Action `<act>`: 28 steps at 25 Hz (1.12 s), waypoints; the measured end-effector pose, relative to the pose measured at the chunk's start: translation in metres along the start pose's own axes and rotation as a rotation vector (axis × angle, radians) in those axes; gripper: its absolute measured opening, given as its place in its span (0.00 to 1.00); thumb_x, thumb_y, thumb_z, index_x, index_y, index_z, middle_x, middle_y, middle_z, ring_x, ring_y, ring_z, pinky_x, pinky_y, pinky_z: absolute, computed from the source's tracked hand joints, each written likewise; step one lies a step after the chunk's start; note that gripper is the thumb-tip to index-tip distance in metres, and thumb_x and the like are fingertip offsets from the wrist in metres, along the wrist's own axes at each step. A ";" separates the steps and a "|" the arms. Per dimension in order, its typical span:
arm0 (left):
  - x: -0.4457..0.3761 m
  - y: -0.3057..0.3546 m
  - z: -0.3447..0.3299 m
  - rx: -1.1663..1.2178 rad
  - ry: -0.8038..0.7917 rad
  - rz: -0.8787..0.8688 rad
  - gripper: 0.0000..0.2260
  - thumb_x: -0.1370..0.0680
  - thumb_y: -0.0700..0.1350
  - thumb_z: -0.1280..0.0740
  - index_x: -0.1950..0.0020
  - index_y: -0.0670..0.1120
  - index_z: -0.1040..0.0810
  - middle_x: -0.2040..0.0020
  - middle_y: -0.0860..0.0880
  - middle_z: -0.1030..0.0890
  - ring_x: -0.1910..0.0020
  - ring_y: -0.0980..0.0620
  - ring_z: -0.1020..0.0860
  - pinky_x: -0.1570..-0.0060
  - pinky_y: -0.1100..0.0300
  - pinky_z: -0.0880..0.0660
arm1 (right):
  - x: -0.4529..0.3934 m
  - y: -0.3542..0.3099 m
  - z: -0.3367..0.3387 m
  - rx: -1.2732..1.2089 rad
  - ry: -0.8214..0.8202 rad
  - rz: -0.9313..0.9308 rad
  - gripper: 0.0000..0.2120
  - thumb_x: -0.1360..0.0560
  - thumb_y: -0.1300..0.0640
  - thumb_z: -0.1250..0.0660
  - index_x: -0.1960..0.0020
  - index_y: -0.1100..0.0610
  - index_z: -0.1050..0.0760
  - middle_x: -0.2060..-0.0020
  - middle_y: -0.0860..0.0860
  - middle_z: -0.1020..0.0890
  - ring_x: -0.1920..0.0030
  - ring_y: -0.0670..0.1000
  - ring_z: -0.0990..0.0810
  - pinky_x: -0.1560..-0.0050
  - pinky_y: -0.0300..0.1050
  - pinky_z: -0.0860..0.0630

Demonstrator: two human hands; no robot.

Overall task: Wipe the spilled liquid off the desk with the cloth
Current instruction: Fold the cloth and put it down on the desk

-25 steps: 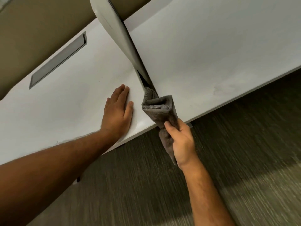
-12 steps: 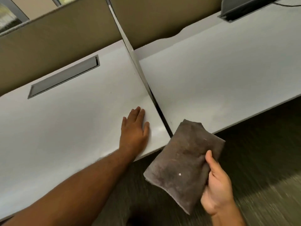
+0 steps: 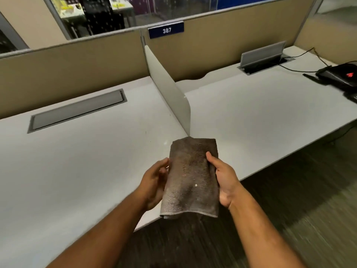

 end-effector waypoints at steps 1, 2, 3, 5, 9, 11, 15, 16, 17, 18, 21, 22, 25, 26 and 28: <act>0.012 0.008 0.007 0.014 0.010 -0.036 0.25 0.20 0.52 0.30 0.27 0.39 0.24 0.30 0.34 0.23 0.33 0.36 0.21 0.32 0.43 0.25 | 0.002 -0.003 -0.011 0.042 -0.012 -0.002 0.27 0.22 0.37 0.28 0.32 0.57 0.16 0.37 0.62 0.13 0.35 0.65 0.14 0.27 0.68 0.24; 0.022 0.017 0.013 -0.005 0.006 -0.066 0.24 0.21 0.48 0.30 0.26 0.41 0.24 0.29 0.37 0.20 0.33 0.37 0.20 0.35 0.46 0.22 | 0.004 -0.006 -0.021 0.080 -0.029 -0.003 0.28 0.24 0.38 0.25 0.34 0.57 0.15 0.37 0.62 0.13 0.35 0.65 0.15 0.27 0.68 0.24; 0.030 0.025 0.019 -0.038 -0.001 -0.081 0.24 0.21 0.45 0.30 0.25 0.44 0.24 0.29 0.39 0.19 0.32 0.38 0.18 0.38 0.47 0.19 | 0.006 -0.007 -0.028 0.112 -0.052 -0.005 0.28 0.28 0.40 0.23 0.36 0.58 0.14 0.37 0.63 0.13 0.35 0.66 0.15 0.27 0.69 0.25; 0.040 0.043 0.027 -0.114 0.011 -0.086 0.25 0.22 0.41 0.29 0.24 0.46 0.25 0.30 0.40 0.17 0.33 0.38 0.17 0.43 0.49 0.16 | 0.008 -0.010 -0.037 0.162 -0.110 0.001 0.30 0.35 0.48 0.21 0.36 0.61 0.15 0.36 0.67 0.16 0.34 0.68 0.17 0.26 0.71 0.27; 0.050 0.079 0.040 -0.206 0.098 -0.157 0.21 0.17 0.34 0.33 0.25 0.47 0.26 0.33 0.41 0.15 0.36 0.37 0.15 0.46 0.50 0.15 | 0.006 -0.028 -0.060 0.399 -0.373 0.011 0.35 0.36 0.59 0.24 0.28 0.53 0.22 0.34 0.61 0.16 0.35 0.63 0.16 0.38 0.64 0.16; 0.051 0.092 0.047 -0.227 0.178 -0.221 0.20 0.17 0.32 0.35 0.27 0.48 0.23 0.33 0.43 0.14 0.35 0.37 0.16 0.43 0.47 0.15 | -0.005 -0.043 -0.071 0.546 -0.451 0.023 0.36 0.34 0.59 0.24 0.27 0.48 0.25 0.34 0.56 0.14 0.35 0.60 0.15 0.43 0.61 0.14; 0.046 0.114 0.056 -0.218 0.405 -0.295 0.15 0.16 0.35 0.35 0.35 0.46 0.14 0.38 0.40 0.12 0.36 0.34 0.16 0.37 0.37 0.19 | -0.036 -0.072 -0.096 0.628 -0.512 0.138 0.25 0.26 0.60 0.28 0.34 0.38 0.16 0.36 0.49 0.13 0.34 0.57 0.15 0.39 0.64 0.15; 0.043 0.117 0.054 -0.195 0.446 -0.312 0.12 0.16 0.38 0.33 0.37 0.46 0.13 0.39 0.40 0.12 0.38 0.34 0.15 0.39 0.39 0.16 | -0.046 -0.078 -0.102 0.649 -0.532 0.148 0.24 0.25 0.59 0.28 0.35 0.38 0.15 0.36 0.50 0.13 0.34 0.58 0.15 0.38 0.65 0.15; 0.040 0.121 0.051 -0.163 0.480 -0.327 0.11 0.17 0.40 0.32 0.37 0.45 0.13 0.40 0.39 0.12 0.38 0.34 0.15 0.41 0.42 0.15 | -0.057 -0.084 -0.106 0.666 -0.561 0.152 0.23 0.26 0.59 0.28 0.34 0.40 0.15 0.36 0.51 0.13 0.34 0.59 0.15 0.37 0.65 0.16; 0.036 0.123 0.047 -0.132 0.510 -0.343 0.11 0.18 0.41 0.31 0.38 0.43 0.13 0.40 0.39 0.12 0.38 0.34 0.15 0.41 0.43 0.14 | -0.067 -0.090 -0.108 0.680 -0.589 0.156 0.23 0.26 0.58 0.28 0.34 0.41 0.15 0.36 0.52 0.13 0.34 0.60 0.15 0.37 0.66 0.16; 0.021 0.122 0.036 -0.113 0.586 -0.373 0.10 0.17 0.38 0.32 0.41 0.41 0.12 0.41 0.38 0.12 0.38 0.33 0.16 0.40 0.43 0.15 | -0.096 -0.103 -0.104 0.731 -0.668 0.150 0.23 0.24 0.61 0.31 0.33 0.43 0.15 0.36 0.53 0.13 0.35 0.59 0.14 0.36 0.65 0.16; 0.017 0.120 0.034 -0.126 0.595 -0.374 0.10 0.17 0.37 0.32 0.41 0.42 0.12 0.41 0.38 0.12 0.38 0.34 0.15 0.41 0.45 0.15 | -0.102 -0.107 -0.102 0.753 -0.685 0.145 0.22 0.23 0.61 0.31 0.34 0.43 0.15 0.37 0.52 0.12 0.36 0.58 0.14 0.36 0.64 0.16; 0.005 0.109 0.028 -0.093 0.616 -0.383 0.14 0.16 0.35 0.36 0.37 0.44 0.12 0.37 0.43 0.12 0.35 0.40 0.15 0.35 0.45 0.18 | -0.119 -0.117 -0.094 0.808 -0.704 0.138 0.22 0.24 0.60 0.34 0.37 0.43 0.13 0.40 0.50 0.11 0.38 0.56 0.13 0.37 0.61 0.15; 0.002 0.106 0.025 -0.063 0.623 -0.394 0.16 0.17 0.34 0.37 0.36 0.44 0.13 0.35 0.44 0.13 0.34 0.43 0.16 0.32 0.46 0.20 | -0.123 -0.119 -0.092 0.815 -0.713 0.138 0.23 0.25 0.61 0.36 0.37 0.43 0.13 0.41 0.50 0.11 0.38 0.56 0.13 0.38 0.60 0.15; -0.004 0.101 0.019 0.000 0.654 -0.414 0.18 0.18 0.33 0.39 0.37 0.43 0.12 0.34 0.45 0.13 0.33 0.44 0.16 0.31 0.47 0.22 | -0.129 -0.124 -0.091 0.824 -0.742 0.150 0.24 0.24 0.61 0.39 0.38 0.44 0.13 0.41 0.50 0.11 0.38 0.56 0.14 0.38 0.60 0.14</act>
Point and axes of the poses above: each hand's wrist, its own x-axis away from the middle knuckle, its own z-axis out of the back of the hand, y = z × x, the point moved 3 cm from there along -x, towards the middle knuckle
